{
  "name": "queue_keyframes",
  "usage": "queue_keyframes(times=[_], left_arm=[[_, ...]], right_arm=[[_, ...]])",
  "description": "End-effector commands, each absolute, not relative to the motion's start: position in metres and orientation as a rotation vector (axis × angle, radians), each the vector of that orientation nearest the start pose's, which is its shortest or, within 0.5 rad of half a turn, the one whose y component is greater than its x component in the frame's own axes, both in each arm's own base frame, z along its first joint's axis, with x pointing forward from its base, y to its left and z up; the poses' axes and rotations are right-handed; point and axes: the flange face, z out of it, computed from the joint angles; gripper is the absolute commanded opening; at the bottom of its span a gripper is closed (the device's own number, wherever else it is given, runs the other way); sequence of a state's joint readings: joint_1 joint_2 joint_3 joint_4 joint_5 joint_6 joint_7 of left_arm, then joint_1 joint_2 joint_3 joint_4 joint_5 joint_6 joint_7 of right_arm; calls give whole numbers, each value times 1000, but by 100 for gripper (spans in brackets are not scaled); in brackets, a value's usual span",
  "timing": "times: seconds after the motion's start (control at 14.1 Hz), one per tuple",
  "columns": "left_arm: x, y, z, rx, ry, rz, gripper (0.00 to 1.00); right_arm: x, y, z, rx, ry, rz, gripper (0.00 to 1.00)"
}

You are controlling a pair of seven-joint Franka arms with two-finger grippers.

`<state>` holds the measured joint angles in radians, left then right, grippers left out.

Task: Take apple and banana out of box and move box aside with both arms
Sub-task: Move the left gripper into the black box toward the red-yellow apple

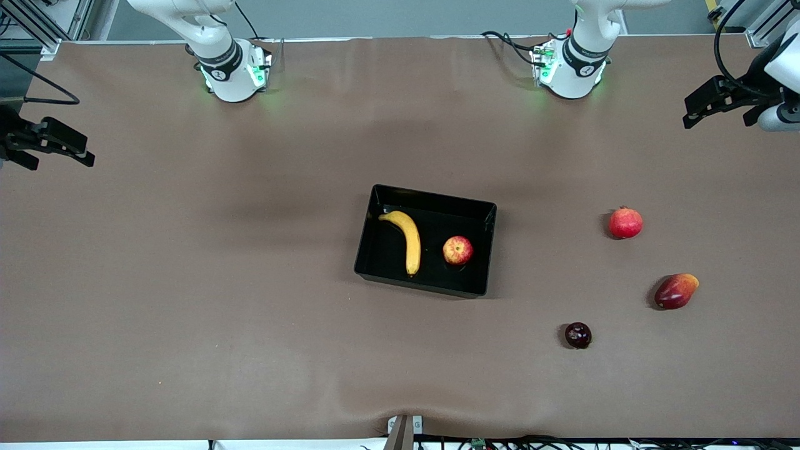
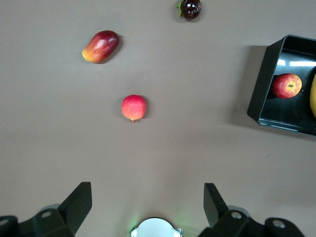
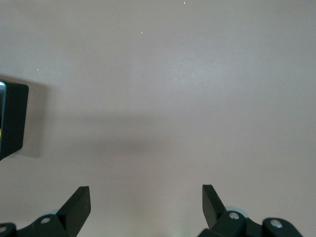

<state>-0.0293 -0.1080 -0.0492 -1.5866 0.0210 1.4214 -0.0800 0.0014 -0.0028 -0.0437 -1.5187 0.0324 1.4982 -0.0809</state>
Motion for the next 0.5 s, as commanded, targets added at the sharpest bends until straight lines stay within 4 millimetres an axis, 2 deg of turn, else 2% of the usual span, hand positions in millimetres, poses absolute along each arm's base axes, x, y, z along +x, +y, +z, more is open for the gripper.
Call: queue_keyframes(times=[0.0, 0.14, 0.28, 0.35, 0.42], left_arm=[[509, -40, 665, -3121, -24, 101, 100], [509, -41, 665, -3109, -22, 99, 100], [529, -54, 651, -3097, -58, 126, 100], [534, -67, 640, -3097, -71, 154, 100], [547, -86, 615, -3090, -74, 206, 100]], right_arm=[[548, -22, 649, -3123, -81, 22, 100], [548, -23, 649, -3123, -79, 22, 100], [548, -23, 649, -3122, -77, 22, 100], [548, -22, 649, -3122, -76, 22, 100], [548, -23, 649, -3122, -74, 22, 100]])
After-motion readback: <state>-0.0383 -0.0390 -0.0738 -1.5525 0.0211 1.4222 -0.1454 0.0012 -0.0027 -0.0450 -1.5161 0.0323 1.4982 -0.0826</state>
